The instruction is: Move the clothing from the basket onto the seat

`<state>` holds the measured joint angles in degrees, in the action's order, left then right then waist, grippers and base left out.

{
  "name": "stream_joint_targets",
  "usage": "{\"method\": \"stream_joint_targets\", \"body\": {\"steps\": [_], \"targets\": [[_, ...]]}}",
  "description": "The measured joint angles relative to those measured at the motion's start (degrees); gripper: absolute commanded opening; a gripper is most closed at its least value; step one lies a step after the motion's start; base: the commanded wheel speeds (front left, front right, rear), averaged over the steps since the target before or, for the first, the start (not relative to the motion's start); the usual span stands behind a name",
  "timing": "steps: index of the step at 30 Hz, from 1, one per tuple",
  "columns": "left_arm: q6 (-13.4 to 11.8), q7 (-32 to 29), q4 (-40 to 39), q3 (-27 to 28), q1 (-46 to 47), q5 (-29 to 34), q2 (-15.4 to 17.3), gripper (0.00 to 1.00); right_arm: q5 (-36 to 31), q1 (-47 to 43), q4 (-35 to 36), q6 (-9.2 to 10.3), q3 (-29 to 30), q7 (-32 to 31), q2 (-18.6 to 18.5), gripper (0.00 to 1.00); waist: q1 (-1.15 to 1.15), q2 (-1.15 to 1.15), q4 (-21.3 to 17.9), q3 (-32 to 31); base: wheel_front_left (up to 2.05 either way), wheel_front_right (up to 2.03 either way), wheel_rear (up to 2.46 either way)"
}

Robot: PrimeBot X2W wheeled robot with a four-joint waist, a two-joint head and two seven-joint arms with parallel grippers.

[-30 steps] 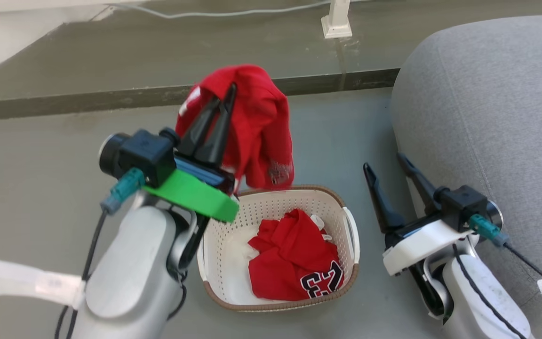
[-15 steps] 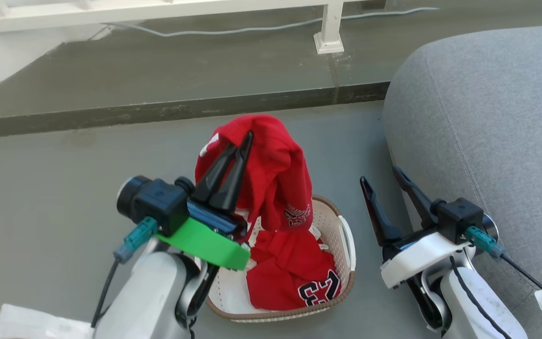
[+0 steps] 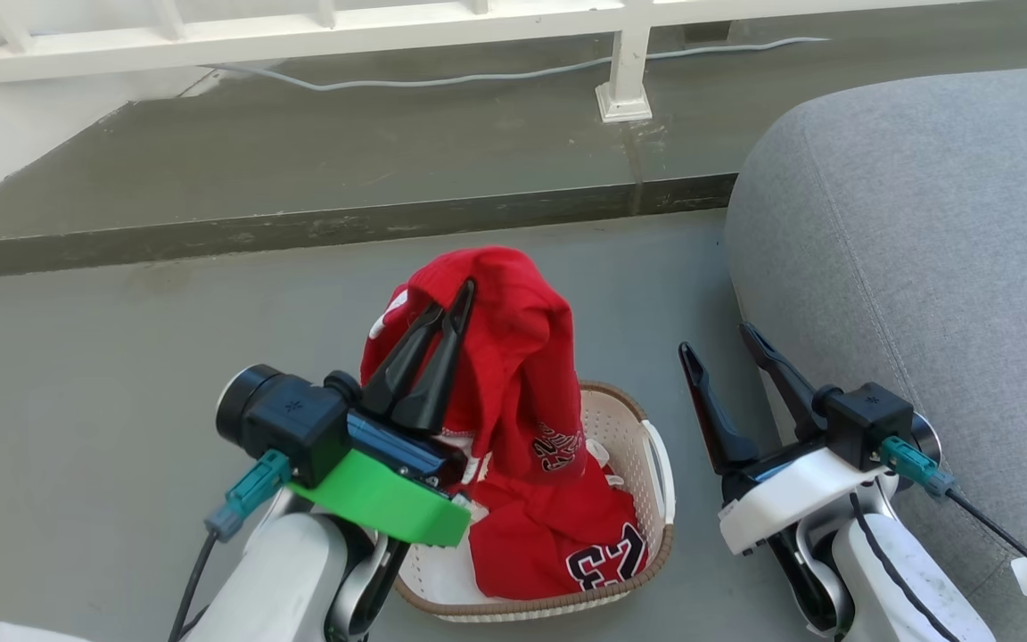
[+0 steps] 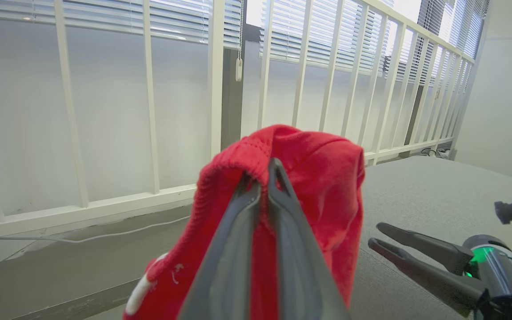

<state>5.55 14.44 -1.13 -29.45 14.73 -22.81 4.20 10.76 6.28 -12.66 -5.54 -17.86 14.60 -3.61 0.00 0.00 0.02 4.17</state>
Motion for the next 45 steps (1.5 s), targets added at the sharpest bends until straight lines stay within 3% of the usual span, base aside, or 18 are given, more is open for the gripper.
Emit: {"method": "stream_joint_targets", "body": {"steps": [16,28,42,43,44,45], "targets": [[-0.6,-0.3,-3.3,0.0,-2.0,0.3,0.8,0.0,4.4,0.0,6.7,-0.57,-2.4,0.0,0.1,1.0,0.0,0.0,-0.2,-0.4,0.0,0.0,0.0],[-0.6,-0.9,-4.9,-0.1,-2.1,0.4,1.1,0.0,7.8,0.0,12.1,-1.52,-12.3,0.0,0.2,1.0,0.0,0.0,-0.4,-0.8,0.0,0.0,0.0],[-0.5,-1.6,-7.1,-2.6,-2.1,0.4,0.8,0.0,9.4,3.0,8.9,-1.52,-18.9,-1.5,0.1,1.0,0.0,0.0,0.2,-0.2,0.0,0.0,0.0],[-0.5,-1.8,-7.1,-2.9,-2.1,0.4,0.8,0.0,9.4,3.6,8.6,-1.52,-18.8,-1.5,0.1,0.46,0.0,0.0,0.3,-0.2,0.0,0.0,0.0],[-0.5,-1.8,-7.1,-3.5,-2.1,0.4,0.8,0.0,9.4,4.1,8.3,-1.52,-18.8,-1.5,0.0,0.11,0.0,0.0,0.5,-0.2,0.0,0.0,0.0],[-0.5,-1.9,-7.1,-4.0,-2.1,0.4,0.7,0.0,9.4,4.4,8.2,-1.52,-18.8,-1.5,0.0,0.0,0.0,0.0,0.7,-0.2,0.0,0.0,0.0]]}}
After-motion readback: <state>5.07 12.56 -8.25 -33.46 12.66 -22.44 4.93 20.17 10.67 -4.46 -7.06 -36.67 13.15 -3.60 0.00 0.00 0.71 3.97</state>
